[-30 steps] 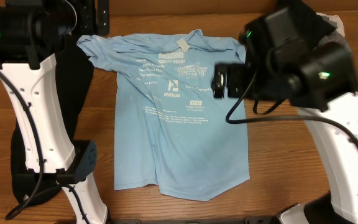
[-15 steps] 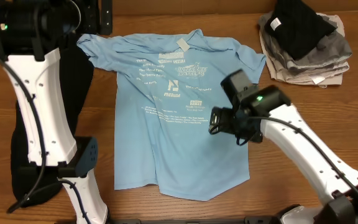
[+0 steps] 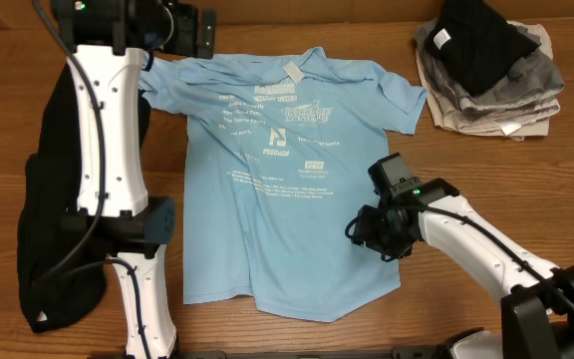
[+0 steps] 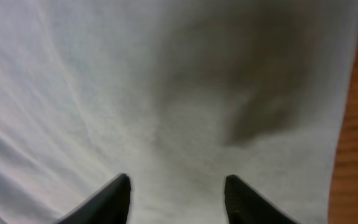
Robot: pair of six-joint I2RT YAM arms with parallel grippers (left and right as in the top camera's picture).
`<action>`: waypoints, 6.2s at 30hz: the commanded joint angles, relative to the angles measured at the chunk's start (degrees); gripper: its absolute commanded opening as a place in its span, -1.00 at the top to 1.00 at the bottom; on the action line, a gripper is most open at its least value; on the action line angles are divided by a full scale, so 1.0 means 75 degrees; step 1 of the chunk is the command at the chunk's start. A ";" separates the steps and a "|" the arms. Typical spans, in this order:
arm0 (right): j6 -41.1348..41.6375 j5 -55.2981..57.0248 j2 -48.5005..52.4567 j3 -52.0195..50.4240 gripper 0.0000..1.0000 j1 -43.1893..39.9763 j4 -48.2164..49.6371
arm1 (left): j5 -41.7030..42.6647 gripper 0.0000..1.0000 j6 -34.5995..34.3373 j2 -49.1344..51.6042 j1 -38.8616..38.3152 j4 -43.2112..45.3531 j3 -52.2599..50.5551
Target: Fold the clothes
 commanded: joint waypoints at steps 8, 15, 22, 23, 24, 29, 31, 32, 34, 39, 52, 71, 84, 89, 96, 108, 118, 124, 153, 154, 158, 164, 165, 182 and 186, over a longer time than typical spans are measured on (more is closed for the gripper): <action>0.0446 -0.0172 -0.0204 -0.0860 0.56 -0.0221 0.0603 | 0.0052 -1.00 -0.0047 0.0300 -0.0160 0.0219 -0.0015; 0.0373 -0.0361 -0.0201 -0.1256 0.66 -0.1008 0.0624 | 0.0055 -1.00 -0.0050 0.0300 -0.0163 0.0221 -0.0017; -0.0029 -0.0504 -0.0201 -0.1329 0.71 -0.1746 0.0562 | 0.0055 -1.00 -0.0050 0.0300 -0.0163 0.0227 -0.0015; -0.0029 -0.0504 -0.0201 -0.1329 0.72 -0.1784 0.0562 | 0.0055 -1.00 -0.0050 0.0300 -0.0163 0.0227 -0.0015; -0.0029 -0.0504 -0.0201 -0.1329 0.73 -0.1821 0.0568 | 0.0055 -1.00 -0.0050 0.0300 -0.0163 0.0227 -0.0015; -0.0568 -0.0912 -0.0201 -0.1329 0.82 -0.1865 0.0781 | 0.0052 -1.00 -0.0047 0.0300 -0.0163 0.0227 -0.0015; -0.0970 -0.1396 -0.0204 -0.1329 0.82 -0.1865 0.0979 | 0.0052 -1.00 -0.0047 0.0300 -0.0163 0.0227 -0.0015; -0.1035 -0.1533 -0.0204 -0.1329 0.82 -0.1865 0.1049 | 0.0052 -1.00 -0.0047 0.0300 -0.0163 0.0227 -0.0015; -0.1032 -0.1553 -0.0204 -0.1329 0.82 -0.1865 0.1084 | 0.0050 -1.00 -0.0047 0.0300 -0.0163 0.0230 -0.0015; -0.0831 -0.0836 -0.0192 -0.1338 0.80 -0.1868 0.0702 | 0.0052 -1.00 -0.0047 0.0300 -0.0163 0.0239 -0.0015; -0.0414 -0.0379 0.0326 -0.1373 0.70 -0.4092 0.0807 | 0.0052 -1.00 -0.0047 0.0315 -0.0163 0.0321 -0.0015; -0.1778 -0.1247 0.0842 0.0259 0.69 -0.9996 0.1099 | 0.0058 -1.00 0.0015 0.1297 -0.0166 0.0408 -0.0015; -0.3707 -0.2681 0.0828 0.4080 -0.33 -0.9722 -0.2043 | 0.2002 -1.00 0.3296 0.2702 -0.0635 0.1096 -0.0017; -0.4319 -0.2541 0.0828 0.4899 -0.53 -0.8571 -0.2914 | 0.1976 -0.90 0.4855 0.3022 -0.1274 0.1399 -0.0017; -0.4316 -0.2183 0.0828 0.4896 -0.62 -0.7519 -0.2827 | 0.1923 -0.79 0.5537 0.3529 -0.1775 0.1300 -0.0102; -0.4316 -0.2180 0.0828 0.4896 -0.69 -0.7227 -0.2690 | 0.1626 -0.64 0.5636 0.4028 -0.1868 0.1507 -0.0318; -0.4316 -0.2180 0.0828 0.4896 -0.69 -0.7227 -0.2553 | 0.1568 0.34 0.5829 0.4028 -0.1868 0.1813 -0.1151; -0.4316 -0.2180 0.0828 0.4896 -0.69 -0.7227 -0.2553 | 0.0871 0.92 0.4648 0.3972 -0.1830 0.2594 -0.1139; -0.3512 -0.1920 0.0836 0.4739 -0.69 -0.5523 -0.2416 | 0.0455 0.25 0.1743 0.3905 0.0102 0.2521 0.0414; -0.3316 -0.1920 0.0836 0.4689 -0.68 -0.5429 -0.2436 | 0.0458 0.19 0.1731 0.3824 0.0102 0.2422 0.0452; -0.2841 -0.1920 0.0836 0.4462 -0.68 -0.4890 -0.2436 | 0.0463 -0.17 0.1571 0.3110 0.0102 0.1979 0.0516; -0.2183 -0.1454 0.0836 0.4366 -0.72 -0.3418 -0.2378 | 0.0455 -0.66 0.1574 0.1151 0.0157 0.1425 0.0516; -0.2151 -0.1399 0.0836 0.4366 -0.73 -0.3220 -0.2381 | 0.0458 -0.69 0.1571 0.0921 0.0160 0.1349 0.0516; -0.0466 -0.0449 0.0836 0.2261 -0.91 0.0659 -0.1655 | 0.0458 -1.00 0.1172 -0.0574 0.0146 -0.0393 0.0318; -0.0358 -0.0749 0.0836 0.1378 -0.89 0.0644 -0.0988 | 0.0458 -1.00 0.1172 -0.0560 0.0137 -0.0405 0.0061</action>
